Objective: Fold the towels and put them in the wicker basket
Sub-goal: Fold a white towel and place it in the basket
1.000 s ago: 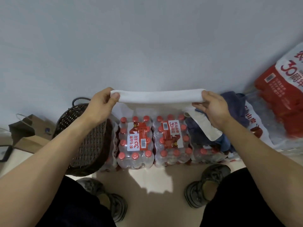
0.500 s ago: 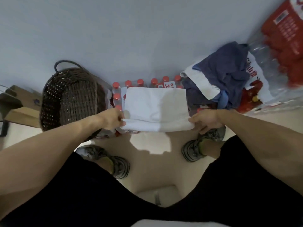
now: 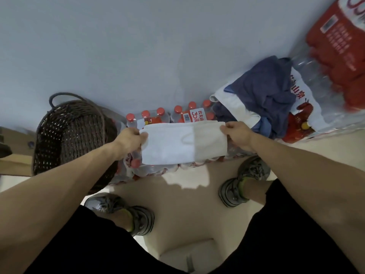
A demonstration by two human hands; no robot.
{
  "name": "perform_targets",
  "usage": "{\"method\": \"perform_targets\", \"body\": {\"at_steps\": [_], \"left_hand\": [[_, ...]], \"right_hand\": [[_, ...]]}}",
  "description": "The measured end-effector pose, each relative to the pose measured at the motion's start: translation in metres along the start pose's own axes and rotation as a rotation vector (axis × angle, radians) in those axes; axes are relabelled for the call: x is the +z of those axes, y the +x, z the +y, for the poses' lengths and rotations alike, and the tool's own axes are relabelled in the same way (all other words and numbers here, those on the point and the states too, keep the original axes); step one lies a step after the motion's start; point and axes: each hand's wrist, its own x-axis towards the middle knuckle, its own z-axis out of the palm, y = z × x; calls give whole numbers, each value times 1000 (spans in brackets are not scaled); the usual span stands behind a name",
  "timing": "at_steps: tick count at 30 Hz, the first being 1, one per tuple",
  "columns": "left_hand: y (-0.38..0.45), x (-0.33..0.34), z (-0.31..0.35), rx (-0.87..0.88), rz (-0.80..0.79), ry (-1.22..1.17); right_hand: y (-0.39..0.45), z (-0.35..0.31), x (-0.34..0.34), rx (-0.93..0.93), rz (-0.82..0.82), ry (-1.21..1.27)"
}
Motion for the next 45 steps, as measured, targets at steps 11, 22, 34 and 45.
{"method": "perform_targets", "body": {"at_steps": [11,22,34,45], "left_hand": [[52,41,-13,40,271,11],[64,43,-18,19,267,-55],[-3,57,-32,-147,190,-50],[-27,50,-49,-266,281,-37]], "right_hand": [[30,20,39,-99,336,-274],[39,15,53,28,449,-335],[-3,25,50,252,386,-208],[-28,54,44,357,171,357]]}}
